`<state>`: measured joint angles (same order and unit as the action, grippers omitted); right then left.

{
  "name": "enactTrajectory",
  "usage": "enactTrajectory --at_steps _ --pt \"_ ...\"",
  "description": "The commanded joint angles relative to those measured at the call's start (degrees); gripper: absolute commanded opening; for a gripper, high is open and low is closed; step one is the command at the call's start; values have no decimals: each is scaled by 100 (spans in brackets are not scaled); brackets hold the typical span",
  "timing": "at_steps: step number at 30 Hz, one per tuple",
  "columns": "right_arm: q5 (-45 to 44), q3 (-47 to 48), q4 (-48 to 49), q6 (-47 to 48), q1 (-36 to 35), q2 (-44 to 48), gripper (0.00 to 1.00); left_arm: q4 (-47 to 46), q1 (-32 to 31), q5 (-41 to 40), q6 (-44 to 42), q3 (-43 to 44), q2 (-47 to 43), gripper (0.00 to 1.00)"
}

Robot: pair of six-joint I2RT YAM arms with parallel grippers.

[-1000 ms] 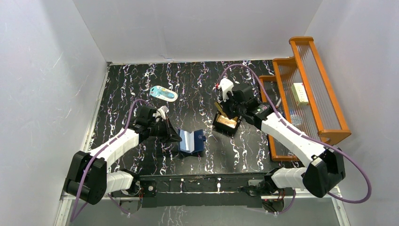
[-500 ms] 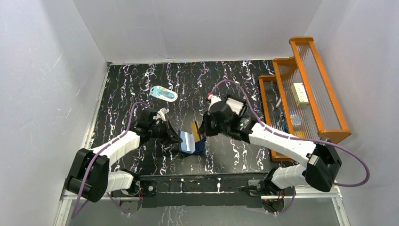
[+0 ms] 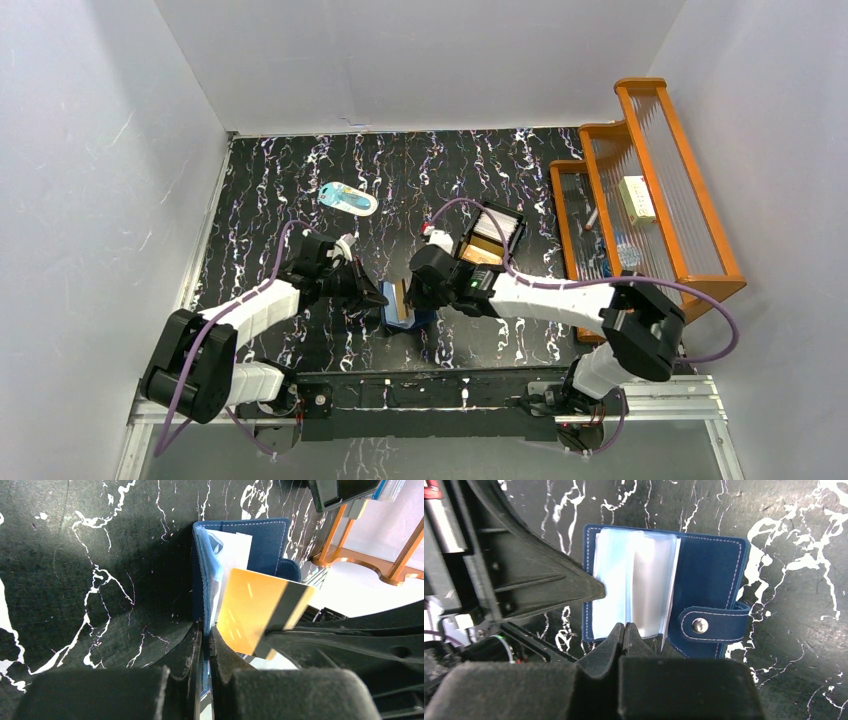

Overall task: Put the credit cards into the card holder
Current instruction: Insert the credit card into the card holder.

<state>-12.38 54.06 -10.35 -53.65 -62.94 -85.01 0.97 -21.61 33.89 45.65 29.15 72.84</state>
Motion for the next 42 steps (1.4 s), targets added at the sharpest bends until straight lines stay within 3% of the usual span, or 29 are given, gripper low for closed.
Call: enactTrajectory --at_steps 1,15,21,28,31,37,42 --pt "-423 365 225 -181 -157 -327 0 -140 -28 144 14 -71 -5 0" --pt "-1298 406 -998 -20 -324 -643 0 185 -34 -66 -312 -90 77 0" --pt "-943 -469 58 136 -264 -29 0 526 -33 -278 -562 -21 140 1" --pt "-102 -1534 1401 -71 11 578 0 962 -36 -615 -781 87 96 29" --pt "-16 -1828 1661 -170 99 805 0 975 -37 -624 -782 63 65 29" --pt "537 -2345 2279 -384 338 977 0 946 -37 -558 -794 56 134 19" --pt "625 -2506 2498 -490 351 1031 0 584 -44 -185 -608 -38 154 26"
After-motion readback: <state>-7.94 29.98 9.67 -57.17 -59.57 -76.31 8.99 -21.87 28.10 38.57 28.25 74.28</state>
